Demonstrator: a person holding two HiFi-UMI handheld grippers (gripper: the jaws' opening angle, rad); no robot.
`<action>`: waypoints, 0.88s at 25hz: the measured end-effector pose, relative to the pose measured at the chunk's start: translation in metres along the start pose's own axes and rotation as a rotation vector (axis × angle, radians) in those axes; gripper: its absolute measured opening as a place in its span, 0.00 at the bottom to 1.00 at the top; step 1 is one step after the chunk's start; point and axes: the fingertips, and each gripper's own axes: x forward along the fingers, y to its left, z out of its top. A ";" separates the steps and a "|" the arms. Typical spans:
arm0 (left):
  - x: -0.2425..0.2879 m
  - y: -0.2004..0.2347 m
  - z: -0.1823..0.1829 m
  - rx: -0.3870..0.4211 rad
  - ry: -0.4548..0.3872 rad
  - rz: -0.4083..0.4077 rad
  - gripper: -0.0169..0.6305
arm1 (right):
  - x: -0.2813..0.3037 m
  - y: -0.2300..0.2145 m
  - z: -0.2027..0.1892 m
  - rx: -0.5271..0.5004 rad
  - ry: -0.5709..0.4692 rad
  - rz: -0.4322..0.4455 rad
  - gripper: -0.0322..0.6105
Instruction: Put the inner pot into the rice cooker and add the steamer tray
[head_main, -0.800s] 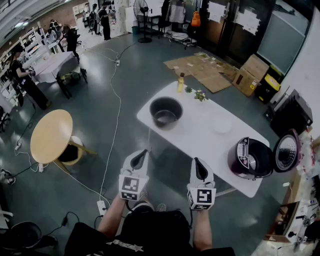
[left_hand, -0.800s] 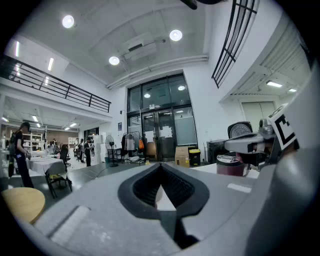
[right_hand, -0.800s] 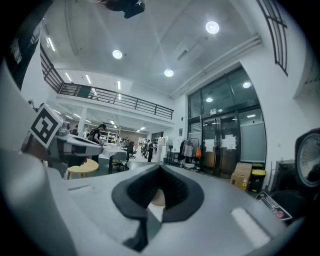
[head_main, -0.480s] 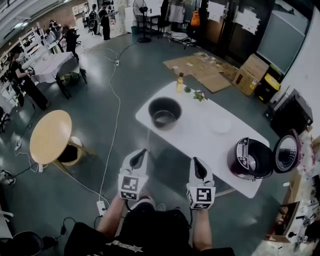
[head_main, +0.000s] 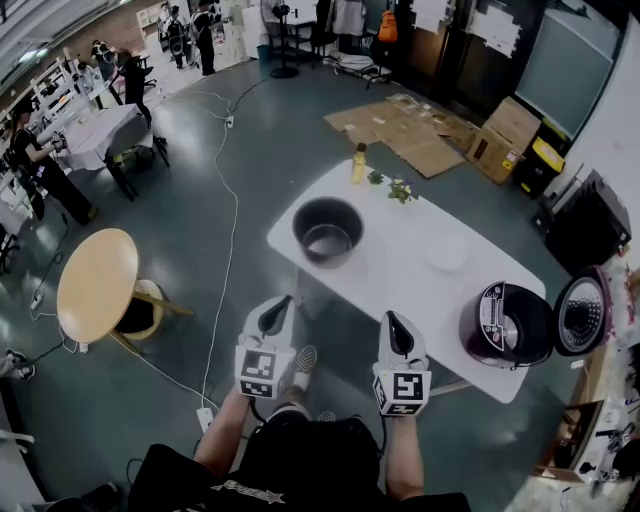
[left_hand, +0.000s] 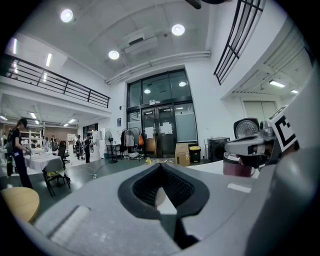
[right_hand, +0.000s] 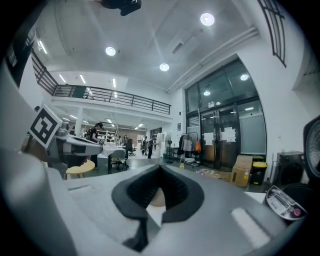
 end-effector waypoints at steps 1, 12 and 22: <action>0.009 0.004 -0.001 -0.002 0.002 -0.002 0.04 | 0.009 -0.002 -0.001 0.002 0.004 0.000 0.05; 0.117 0.055 -0.016 -0.027 0.075 -0.031 0.04 | 0.123 -0.024 -0.017 0.027 0.085 0.000 0.05; 0.198 0.099 -0.047 -0.049 0.171 -0.079 0.04 | 0.215 -0.036 -0.045 0.072 0.177 -0.021 0.05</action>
